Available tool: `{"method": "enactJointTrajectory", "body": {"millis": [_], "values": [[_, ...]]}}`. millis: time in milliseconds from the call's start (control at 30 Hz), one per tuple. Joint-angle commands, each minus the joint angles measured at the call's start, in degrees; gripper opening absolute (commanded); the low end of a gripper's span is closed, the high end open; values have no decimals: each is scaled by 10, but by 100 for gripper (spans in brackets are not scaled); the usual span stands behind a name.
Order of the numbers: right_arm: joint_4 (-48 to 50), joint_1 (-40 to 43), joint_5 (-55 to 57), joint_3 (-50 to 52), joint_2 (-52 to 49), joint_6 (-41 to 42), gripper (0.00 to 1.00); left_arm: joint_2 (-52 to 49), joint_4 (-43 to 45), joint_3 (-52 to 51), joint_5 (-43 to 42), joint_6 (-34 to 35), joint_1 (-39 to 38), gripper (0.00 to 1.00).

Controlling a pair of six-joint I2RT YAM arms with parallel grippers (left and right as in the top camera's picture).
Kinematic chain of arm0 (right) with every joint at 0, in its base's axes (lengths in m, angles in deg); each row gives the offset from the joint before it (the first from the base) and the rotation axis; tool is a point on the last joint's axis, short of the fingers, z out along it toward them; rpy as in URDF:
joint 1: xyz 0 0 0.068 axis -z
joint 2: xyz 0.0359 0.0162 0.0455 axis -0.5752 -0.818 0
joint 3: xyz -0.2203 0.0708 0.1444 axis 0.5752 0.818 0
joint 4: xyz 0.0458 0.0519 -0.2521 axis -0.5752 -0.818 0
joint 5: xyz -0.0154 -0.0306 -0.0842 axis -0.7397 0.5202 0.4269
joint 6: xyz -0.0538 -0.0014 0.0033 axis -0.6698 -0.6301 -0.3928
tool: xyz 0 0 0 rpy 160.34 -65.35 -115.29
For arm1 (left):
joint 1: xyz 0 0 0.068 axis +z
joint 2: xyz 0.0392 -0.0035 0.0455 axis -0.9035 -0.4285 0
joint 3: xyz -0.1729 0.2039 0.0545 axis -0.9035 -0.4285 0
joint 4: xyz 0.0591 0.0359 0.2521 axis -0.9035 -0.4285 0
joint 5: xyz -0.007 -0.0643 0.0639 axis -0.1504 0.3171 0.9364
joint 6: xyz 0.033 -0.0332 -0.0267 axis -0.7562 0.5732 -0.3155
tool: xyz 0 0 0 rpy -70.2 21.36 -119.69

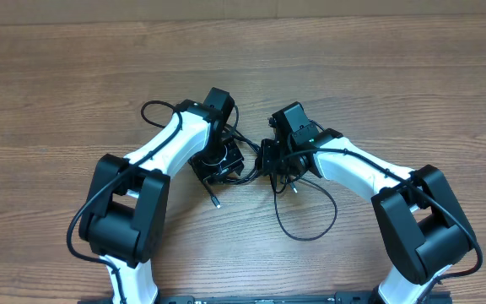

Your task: Untangle cables

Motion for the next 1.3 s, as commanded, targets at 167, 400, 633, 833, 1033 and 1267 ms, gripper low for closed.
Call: {"method": "enactJointTrajectory", "body": {"millis": [167,400,633,833,1033,1267], "values": [[5,1,-8,4,-2,-1,4,-38,8,9,-16,19,-5,39],[5,1,-7,4,-2,-1,4,-38,3,9,-15,16,-5,33],[4,1,-4,4,-2,-1,4,-38,-20,9,15,16,-5,34],[4,1,-4,4,-2,-1,4,-38,-35,9,28,6,-5,27],[4,1,-4,4,-2,-1,4,-38,-49,9,41,-14,-5,26],[5,1,-4,4,-2,-1,4,-38,-41,9,19,-13,-5,33]]}}
